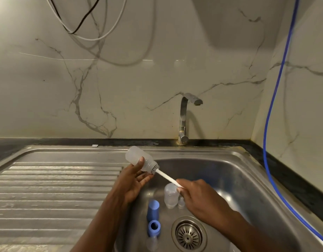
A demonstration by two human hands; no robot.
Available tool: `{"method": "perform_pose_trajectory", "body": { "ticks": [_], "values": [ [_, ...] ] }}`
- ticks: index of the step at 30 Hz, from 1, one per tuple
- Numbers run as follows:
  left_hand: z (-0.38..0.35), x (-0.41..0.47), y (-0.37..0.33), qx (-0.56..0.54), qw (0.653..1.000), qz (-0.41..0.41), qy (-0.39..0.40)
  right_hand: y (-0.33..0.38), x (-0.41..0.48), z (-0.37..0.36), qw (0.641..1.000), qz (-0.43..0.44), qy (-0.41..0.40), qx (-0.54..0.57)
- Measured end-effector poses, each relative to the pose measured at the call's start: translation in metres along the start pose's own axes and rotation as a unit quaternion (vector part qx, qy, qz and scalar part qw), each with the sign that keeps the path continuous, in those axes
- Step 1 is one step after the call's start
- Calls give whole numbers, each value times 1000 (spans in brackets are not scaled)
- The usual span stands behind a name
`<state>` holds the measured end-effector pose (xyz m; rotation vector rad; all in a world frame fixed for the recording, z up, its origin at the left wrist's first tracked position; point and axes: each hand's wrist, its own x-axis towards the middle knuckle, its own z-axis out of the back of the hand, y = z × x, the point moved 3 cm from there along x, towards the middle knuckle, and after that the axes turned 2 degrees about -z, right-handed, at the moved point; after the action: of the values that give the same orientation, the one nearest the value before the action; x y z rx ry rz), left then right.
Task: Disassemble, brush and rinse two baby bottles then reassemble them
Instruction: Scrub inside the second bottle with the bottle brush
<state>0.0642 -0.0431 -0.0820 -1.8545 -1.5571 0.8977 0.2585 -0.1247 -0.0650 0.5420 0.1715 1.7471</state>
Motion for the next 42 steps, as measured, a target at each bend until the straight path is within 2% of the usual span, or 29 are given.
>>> {"method": "perform_pose_trajectory", "body": {
  "ticks": [3, 4, 5, 6, 7, 8, 9, 10, 11, 12, 13, 14, 20, 22, 24, 25, 26, 28, 29, 30, 31, 32, 33, 34, 35, 36, 39, 42],
  "values": [
    [2, -1, 1, -3, 1000, 16, 0, 8, -2, -3, 1000, 9, 21, 4],
    [1, -3, 2, -20, 999, 29, 15, 10, -3, -2, 997, -6, 47, 61],
    [0, -4, 1, -49, 997, 42, 40, 11, -5, 0, 981, -44, 88, 165],
    [-1, -6, -2, -86, 992, 48, 77, 13, -7, 3, 939, -96, 143, 298],
    [-1, -6, -5, -122, 985, 50, 116, 17, -10, 9, 881, -138, 200, 406],
    [-3, -7, -8, -150, 976, 49, 148, 22, -12, 15, 842, -152, 238, 460],
    [-5, -9, -9, -159, 972, 47, 165, 24, -12, 19, 835, -152, 250, 467],
    [-7, -9, -8, -143, 975, 48, 160, 23, -11, 19, 851, -147, 233, 446],
    [-7, -9, -5, -100, 985, 38, 132, 20, -8, 17, 899, -128, 187, 375],
    [-6, -6, -2, -23, 996, 22, 88, 16, -6, 15, 952, -95, 125, 262],
    [-2, -4, 0, 48, 998, -2, 41, 13, -5, 12, 984, -57, 69, 151],
    [0, -1, 0, 86, 996, -20, 17, 8, -4, 8, 996, -36, 38, 74],
    [-3, -3, -2, 118, 993, -8, 10, 0, -5, 2, 998, -37, 3, -42],
    [-2, -3, 0, 142, 990, -14, 0, 8, -8, -4, 999, -11, 26, -21],
    [1, -4, -2, 109, 994, 4, 1, 17, -9, -4, 996, -10, 68, 50],
    [1, -4, -4, 62, 998, 18, 14, 20, -9, -2, 984, -40, 102, 142],
    [-1, -6, -6, -1, 999, 29, 37, 22, -10, 1, 948, -92, 143, 267],
    [-5, -9, -11, -116, 986, 45, 113, 30, -14, 11, 824, -177, 238, 483],
    [-7, -10, -12, -148, 977, 48, 143, 34, -16, 16, 787, -187, 263, 527],
    [-10, -11, -12, -159, 972, 53, 163, 35, -17, 19, 776, -192, 273, 536],
    [-13, -12, -10, -140, 974, 57, 167, 33, -16, 18, 802, -191, 252, 506],
    [-14, -12, -6, -94, 982, 56, 152, 29, -15, 14, 864, -178, 212, 421],
    [-12, -10, -2, -26, 991, 48, 124, 25, -14, 12, 935, -149, 152, 284],
    [-11, -10, 2, 37, 994, 38, 96, 20, -13, 9, 979, -104, 99, 145],
    [-9, -8, 5, 77, 993, 32, 80, 18, -13, 5, 993, -70, 77, 45],
    [-8, -8, 7, 85, 993, 35, 76, 17, -14, 1, 996, -58, 75, -8],
    [-11, -7, 7, 44, 994, 48, 86, 20, -12, 3, 996, -47, 43, -65],
    [-13, -6, 8, 55, 996, 30, 60, 22, -10, 3, 996, -32, 6, -79]
  ]
}}
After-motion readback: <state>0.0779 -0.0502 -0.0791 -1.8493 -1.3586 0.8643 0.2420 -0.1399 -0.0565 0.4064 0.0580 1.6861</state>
